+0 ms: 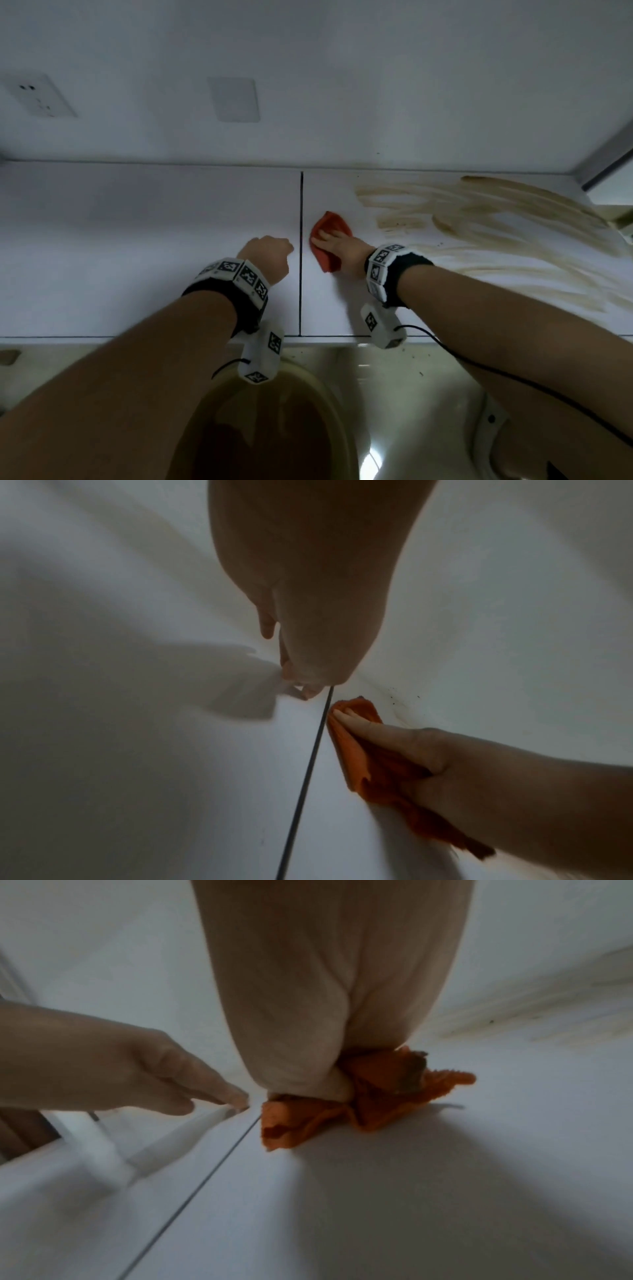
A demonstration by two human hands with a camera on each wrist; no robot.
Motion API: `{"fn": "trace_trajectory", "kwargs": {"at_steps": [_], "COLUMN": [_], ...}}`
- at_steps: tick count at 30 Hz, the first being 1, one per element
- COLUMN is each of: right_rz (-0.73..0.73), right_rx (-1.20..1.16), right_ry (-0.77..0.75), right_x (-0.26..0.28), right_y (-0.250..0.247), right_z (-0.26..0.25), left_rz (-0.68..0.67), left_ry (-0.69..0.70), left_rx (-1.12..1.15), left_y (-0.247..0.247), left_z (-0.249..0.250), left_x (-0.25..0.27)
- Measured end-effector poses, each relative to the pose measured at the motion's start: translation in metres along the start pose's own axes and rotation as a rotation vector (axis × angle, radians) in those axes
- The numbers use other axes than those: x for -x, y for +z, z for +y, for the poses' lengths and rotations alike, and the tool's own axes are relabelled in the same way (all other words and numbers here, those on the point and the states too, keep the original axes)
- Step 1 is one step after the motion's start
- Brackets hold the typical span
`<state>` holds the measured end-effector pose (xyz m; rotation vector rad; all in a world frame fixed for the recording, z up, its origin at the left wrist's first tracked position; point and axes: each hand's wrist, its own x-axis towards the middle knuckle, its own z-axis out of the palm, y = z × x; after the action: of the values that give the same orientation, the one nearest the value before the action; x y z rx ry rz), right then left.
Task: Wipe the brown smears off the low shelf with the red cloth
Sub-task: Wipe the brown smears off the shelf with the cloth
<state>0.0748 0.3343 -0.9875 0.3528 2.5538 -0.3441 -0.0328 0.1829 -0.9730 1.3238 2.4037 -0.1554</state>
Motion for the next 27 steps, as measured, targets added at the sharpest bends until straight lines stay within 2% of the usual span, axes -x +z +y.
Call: {"fn": "trace_trajectory", "kwargs": {"at_steps": [5, 8, 12, 17, 22, 27], "right_rz": [0.029, 0.064, 0.035, 0.006, -0.004, 0.014], "right_rx": [-0.118, -0.144, -0.109, -0.001, -0.006, -0.093], "right_ry": [0.170, 0.208, 0.087, -0.075, -0.036, 0.106], "right_x": [0.032, 0.065, 0.078, 0.050, 0.048, 0.061], "right_y": [-0.002, 0.012, 0.035, 0.036, 0.015, 0.012], "right_z": [0.039, 0.047, 0.018, -0.022, -0.004, 0.046], "left_rz": [-0.044, -0.052, -0.056, -0.051, -0.139, -0.207], "left_ry": [0.075, 0.071, 0.079, 0.076, 0.062, 0.044], "left_rx": [-0.032, -0.002, -0.039, -0.151, -0.129, -0.135], "left_y": [-0.005, -0.006, -0.002, 0.008, 0.011, 0.006], "left_z": [0.014, 0.022, 0.036, 0.047, 0.041, 0.044], "left_x": [0.007, 0.007, 0.013, 0.026, 0.020, 0.007]}}
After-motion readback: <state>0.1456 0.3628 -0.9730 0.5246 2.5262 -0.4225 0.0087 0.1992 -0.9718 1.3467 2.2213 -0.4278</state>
